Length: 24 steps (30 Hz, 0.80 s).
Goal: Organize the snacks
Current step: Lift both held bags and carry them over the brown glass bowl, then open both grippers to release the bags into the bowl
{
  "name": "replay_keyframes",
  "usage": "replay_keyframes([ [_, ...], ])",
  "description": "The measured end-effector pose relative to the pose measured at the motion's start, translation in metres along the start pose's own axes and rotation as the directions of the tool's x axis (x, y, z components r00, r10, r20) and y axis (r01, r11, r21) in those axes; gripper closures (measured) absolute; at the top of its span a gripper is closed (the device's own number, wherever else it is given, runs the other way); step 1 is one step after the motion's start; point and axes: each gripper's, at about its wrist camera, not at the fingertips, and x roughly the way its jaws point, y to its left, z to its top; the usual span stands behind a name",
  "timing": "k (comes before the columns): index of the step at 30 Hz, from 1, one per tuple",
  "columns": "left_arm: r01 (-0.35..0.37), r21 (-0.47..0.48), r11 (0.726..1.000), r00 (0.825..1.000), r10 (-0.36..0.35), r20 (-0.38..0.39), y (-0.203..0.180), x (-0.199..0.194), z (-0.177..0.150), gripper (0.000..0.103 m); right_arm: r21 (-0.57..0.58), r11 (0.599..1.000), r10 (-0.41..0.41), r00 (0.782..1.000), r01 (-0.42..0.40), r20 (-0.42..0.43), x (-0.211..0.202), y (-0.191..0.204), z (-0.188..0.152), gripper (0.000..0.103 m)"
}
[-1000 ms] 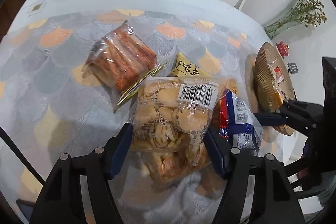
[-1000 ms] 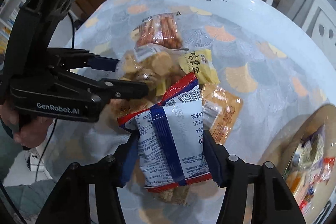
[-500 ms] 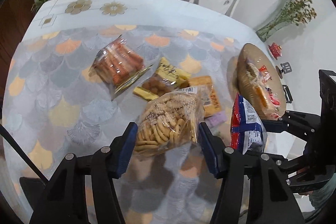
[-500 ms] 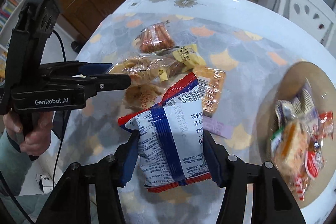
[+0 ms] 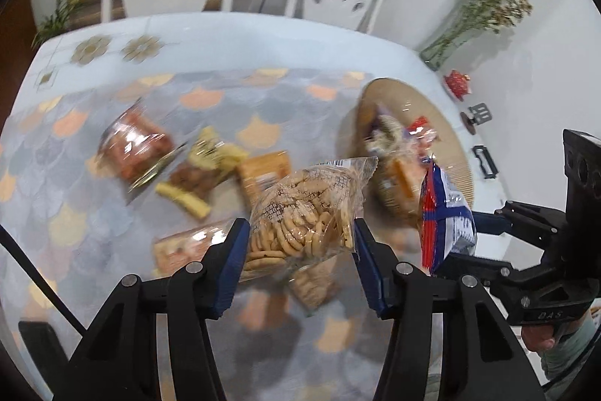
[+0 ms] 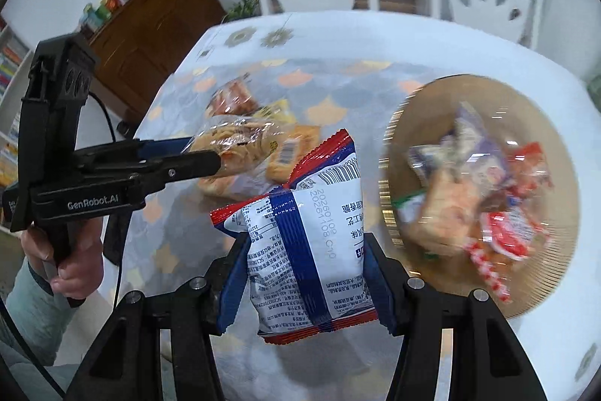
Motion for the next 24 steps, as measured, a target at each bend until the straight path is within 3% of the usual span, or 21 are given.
replay_keyframes([
  [9,0.071,0.098,0.993,0.997,-0.075,0.036,-0.08,0.023,0.039,0.051,0.193,0.973,-0.144,0.985,0.124,0.096,-0.063,-0.092,0.002,0.047],
  [14,0.081,0.124,0.989,0.996,-0.084,0.015,-0.112,0.05,0.054,0.051,0.298,0.946,-0.162,0.981,0.125,0.103,-0.072,-0.136,0.012,0.047],
  [20,0.076,0.128,0.989,0.996,-0.081,0.038,-0.134,0.067,0.067,0.051,0.317,0.938,-0.19,0.973,0.141,0.128,-0.077,-0.159,0.028,0.043],
  [22,0.069,0.124,0.99,0.996,-0.074,0.04,-0.137,0.072,0.07,0.037,0.328,0.935,-0.183,0.975,0.132,0.129,-0.072,-0.166,0.033,0.029],
  [23,0.064,0.108,0.992,0.997,-0.068,0.029,-0.136,0.075,0.071,0.025,0.332,0.934,-0.183,0.975,0.133,0.123,-0.071,-0.17,0.032,0.028],
  [24,0.069,0.09,0.994,0.997,-0.072,0.029,-0.133,0.076,0.07,0.025,0.333,0.934,-0.179,0.976,0.129,0.124,-0.071,-0.173,0.032,0.028],
])
